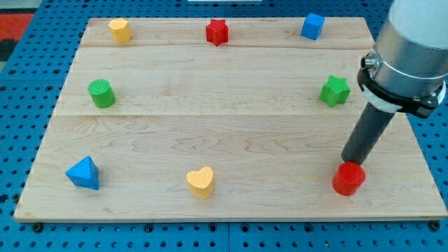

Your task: Point your arm at the green star

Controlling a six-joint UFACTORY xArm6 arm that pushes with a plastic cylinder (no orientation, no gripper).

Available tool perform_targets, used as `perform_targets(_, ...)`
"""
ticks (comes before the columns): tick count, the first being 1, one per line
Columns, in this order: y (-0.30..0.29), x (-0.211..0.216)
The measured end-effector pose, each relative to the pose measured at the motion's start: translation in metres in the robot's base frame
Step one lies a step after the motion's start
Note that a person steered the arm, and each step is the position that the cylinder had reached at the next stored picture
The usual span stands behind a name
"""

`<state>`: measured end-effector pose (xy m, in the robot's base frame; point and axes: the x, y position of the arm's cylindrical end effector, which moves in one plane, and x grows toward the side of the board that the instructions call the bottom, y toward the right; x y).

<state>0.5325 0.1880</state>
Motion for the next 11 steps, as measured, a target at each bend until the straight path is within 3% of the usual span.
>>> perform_targets(3, -0.016, -0.034)
perform_targets(6, 0.030, -0.069)
perform_targets(10, 0.098, -0.073)
perform_targets(11, 0.095, -0.115)
